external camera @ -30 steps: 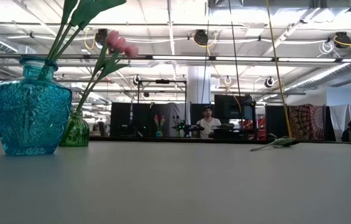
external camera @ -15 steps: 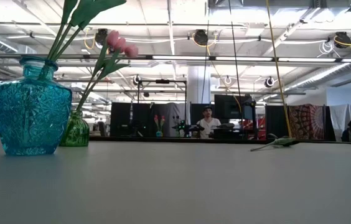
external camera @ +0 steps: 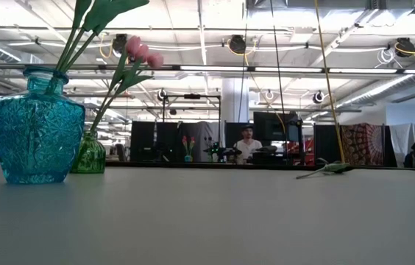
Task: Sort flowers into vase by color
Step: Put the black flower into the red vase
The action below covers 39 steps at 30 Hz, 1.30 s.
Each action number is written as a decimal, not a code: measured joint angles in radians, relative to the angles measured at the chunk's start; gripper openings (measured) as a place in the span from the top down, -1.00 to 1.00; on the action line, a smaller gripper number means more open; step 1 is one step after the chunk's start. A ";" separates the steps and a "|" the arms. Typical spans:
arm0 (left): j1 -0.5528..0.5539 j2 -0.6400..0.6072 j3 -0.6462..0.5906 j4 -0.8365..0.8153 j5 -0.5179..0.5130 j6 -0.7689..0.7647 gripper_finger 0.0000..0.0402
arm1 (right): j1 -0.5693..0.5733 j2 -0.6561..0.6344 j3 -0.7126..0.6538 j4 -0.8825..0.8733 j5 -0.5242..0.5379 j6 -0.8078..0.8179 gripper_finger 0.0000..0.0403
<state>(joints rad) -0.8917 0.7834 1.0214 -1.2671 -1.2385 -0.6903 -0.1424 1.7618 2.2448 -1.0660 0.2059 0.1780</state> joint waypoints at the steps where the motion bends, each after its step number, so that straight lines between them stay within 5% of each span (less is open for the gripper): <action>1: 0.000 0.000 0.000 0.000 0.000 0.010 -0.04 | 0.000 0.005 0.000 -0.019 0.000 -0.020 0.16; 9: 0.000 0.000 0.000 -0.002 0.000 0.070 -0.04 | 0.000 0.063 -0.001 -0.217 0.028 0.018 0.16; 17: 0.000 0.000 0.000 -0.003 0.000 0.072 -0.04 | -0.009 0.070 -0.002 -0.471 0.318 0.057 0.16; 32: 0.000 0.003 0.000 0.001 0.006 0.051 -0.04 | 0.111 -0.342 -0.011 -0.471 0.329 0.091 0.16; 39: 0.000 0.003 0.000 0.002 0.006 0.042 -0.04 | 0.170 -0.566 -0.254 -0.412 0.428 0.120 0.16</action>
<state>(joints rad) -0.8917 0.7868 1.0218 -1.2655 -1.2324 -0.6487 0.0273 1.1956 1.9904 -1.4785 0.6337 0.2977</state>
